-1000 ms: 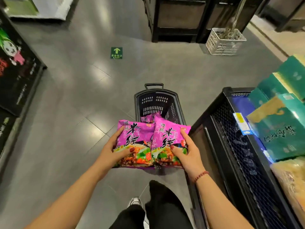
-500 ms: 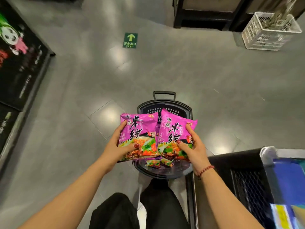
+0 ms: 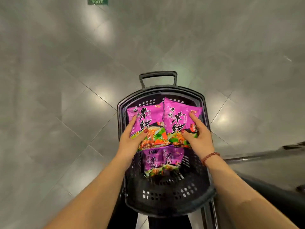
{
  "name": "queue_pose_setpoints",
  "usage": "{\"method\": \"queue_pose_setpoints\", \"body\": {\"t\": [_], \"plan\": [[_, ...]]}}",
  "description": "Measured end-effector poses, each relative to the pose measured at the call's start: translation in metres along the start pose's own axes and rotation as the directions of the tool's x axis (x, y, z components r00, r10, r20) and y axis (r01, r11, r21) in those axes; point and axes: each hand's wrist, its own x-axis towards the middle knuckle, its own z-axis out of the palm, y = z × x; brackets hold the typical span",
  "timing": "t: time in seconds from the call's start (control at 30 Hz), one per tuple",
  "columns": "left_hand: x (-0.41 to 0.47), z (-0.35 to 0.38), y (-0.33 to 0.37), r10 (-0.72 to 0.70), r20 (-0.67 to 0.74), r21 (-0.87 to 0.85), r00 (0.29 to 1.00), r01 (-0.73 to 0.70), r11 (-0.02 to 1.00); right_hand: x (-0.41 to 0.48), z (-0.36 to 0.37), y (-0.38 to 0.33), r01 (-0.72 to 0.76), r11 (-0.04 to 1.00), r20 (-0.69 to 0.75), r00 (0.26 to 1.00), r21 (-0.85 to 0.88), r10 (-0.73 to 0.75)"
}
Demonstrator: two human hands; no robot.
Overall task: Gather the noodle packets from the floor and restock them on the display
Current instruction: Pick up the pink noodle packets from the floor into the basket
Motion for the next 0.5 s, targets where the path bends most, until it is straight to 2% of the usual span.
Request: {"method": "queue_pose_setpoints", "body": {"t": [0.2,0.3,0.5], "plan": [[0.084,0.029,-0.094,0.060,-0.105,0.043,0.993,-0.056,0.998,0.076,0.038,0.094,-0.014,0.992,-0.005,1.000,-0.124,0.014],[0.120,0.036,-0.131,0.074,-0.163,0.024,0.984,-0.071,0.997,0.105,0.059,0.130,0.005,0.992,-0.015,1.000,-0.124,-0.007],[0.172,0.053,-0.182,0.126,-0.258,0.284,0.958,-0.050,0.958,0.154,0.093,0.195,0.007,0.991,-0.025,1.000,-0.136,-0.011]]}}
